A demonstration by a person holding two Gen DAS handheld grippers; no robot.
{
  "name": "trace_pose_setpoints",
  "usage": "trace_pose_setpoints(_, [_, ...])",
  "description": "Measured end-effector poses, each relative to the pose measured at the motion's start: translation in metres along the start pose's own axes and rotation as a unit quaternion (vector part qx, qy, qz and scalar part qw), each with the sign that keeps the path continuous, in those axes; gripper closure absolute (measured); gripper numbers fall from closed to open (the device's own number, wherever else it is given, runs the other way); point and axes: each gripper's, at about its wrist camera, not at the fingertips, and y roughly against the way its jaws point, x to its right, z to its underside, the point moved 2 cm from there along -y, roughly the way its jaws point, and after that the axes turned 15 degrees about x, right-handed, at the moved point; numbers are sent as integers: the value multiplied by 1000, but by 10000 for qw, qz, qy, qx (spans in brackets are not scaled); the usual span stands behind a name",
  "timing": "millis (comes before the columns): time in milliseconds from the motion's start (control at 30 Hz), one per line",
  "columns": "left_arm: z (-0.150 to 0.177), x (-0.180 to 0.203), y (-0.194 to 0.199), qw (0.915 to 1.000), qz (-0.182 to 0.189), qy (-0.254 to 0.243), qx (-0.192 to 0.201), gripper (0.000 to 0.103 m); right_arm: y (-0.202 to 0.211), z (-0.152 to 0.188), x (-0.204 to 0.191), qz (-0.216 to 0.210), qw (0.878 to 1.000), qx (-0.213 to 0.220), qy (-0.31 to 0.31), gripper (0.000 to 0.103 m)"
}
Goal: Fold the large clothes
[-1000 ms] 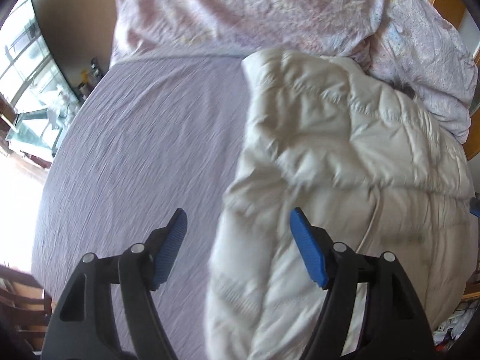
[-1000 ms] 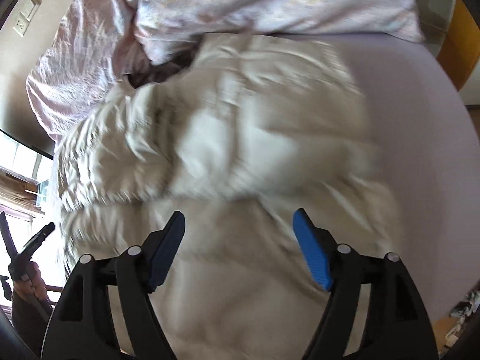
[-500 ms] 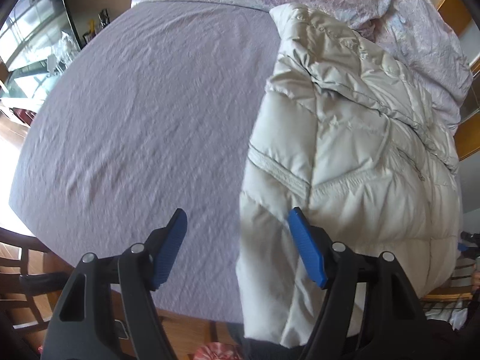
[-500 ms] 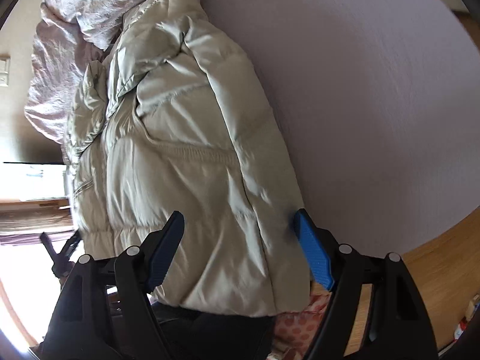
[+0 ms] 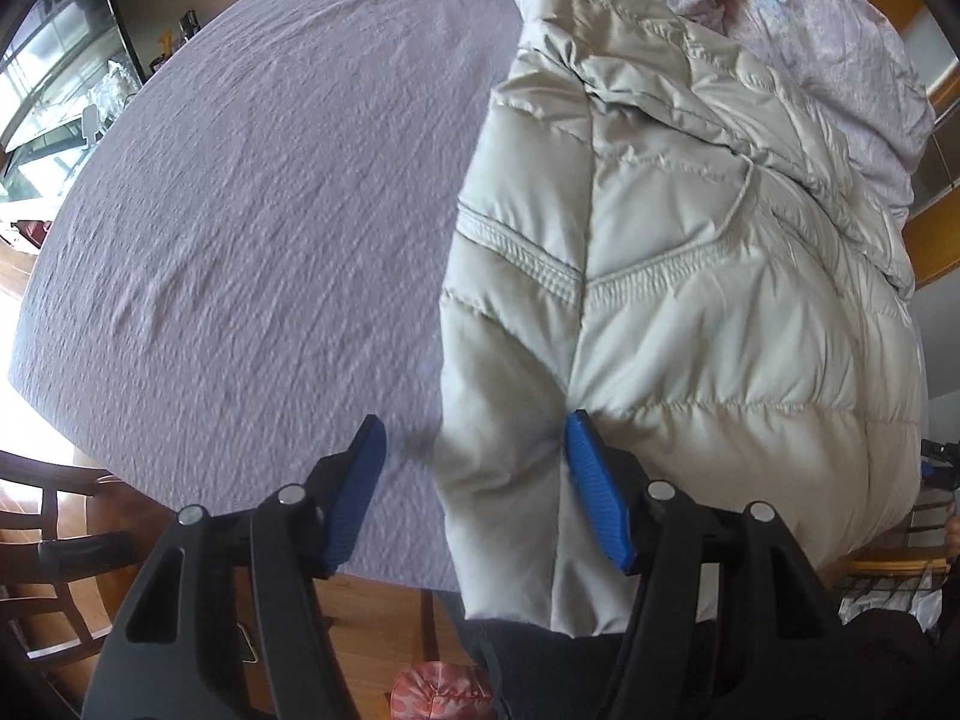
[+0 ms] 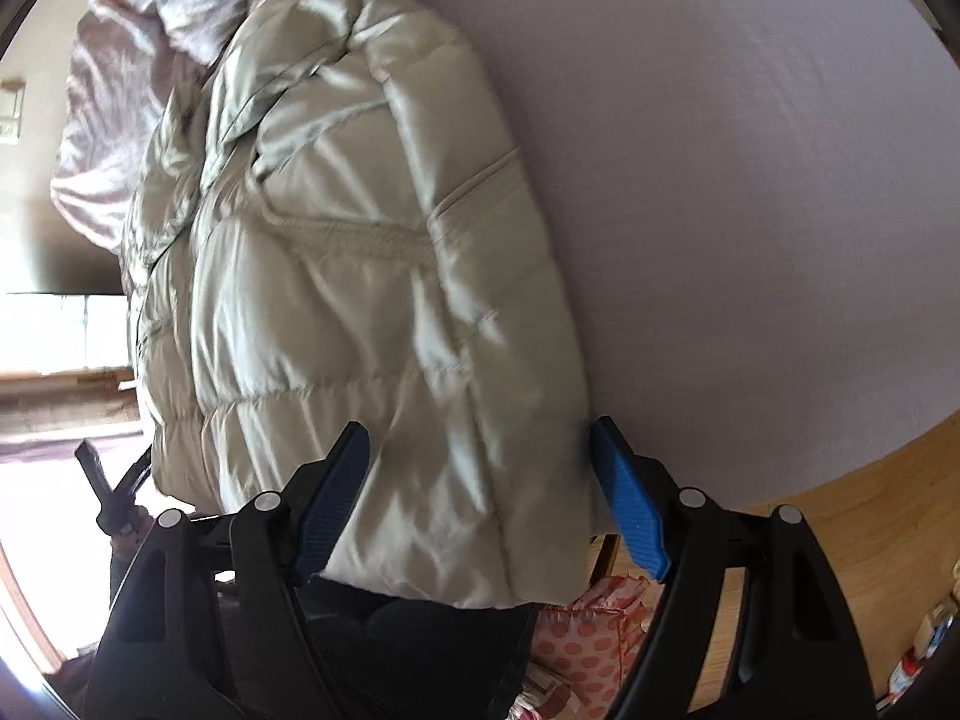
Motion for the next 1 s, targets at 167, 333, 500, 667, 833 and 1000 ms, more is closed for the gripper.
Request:
trace_pose_setpoints(167, [5,6,2,9998,197,-1,-25,46,-4,6,-6,-231,9997,-62,6,27])
trace_pose_setpoints(333, [13,23,-3,9993,251,-277,-96,46,-6,10,-7,-355,9993,-64,-9,27])
trace_pose_setpoints(500, [15,23,-5,9990,312,-289,-146,46,-5,16,-9,-543,9984,-146,29,30])
trace_pose_setpoints(667, [18,18,-3,9989,331,-290,-166,50,-3,17,-8,-599,9981,-119,-39,42])
trace_pose_setpoints(833, [21,27,0,9989,334,-321,-83,73,-4,17,-3,-538,9985,-59,-108,73])
trace_pose_setpoints(1000, [17,34,4,9989,184,-434,-4,87,0,14,-16,-496,9984,70,263,89])
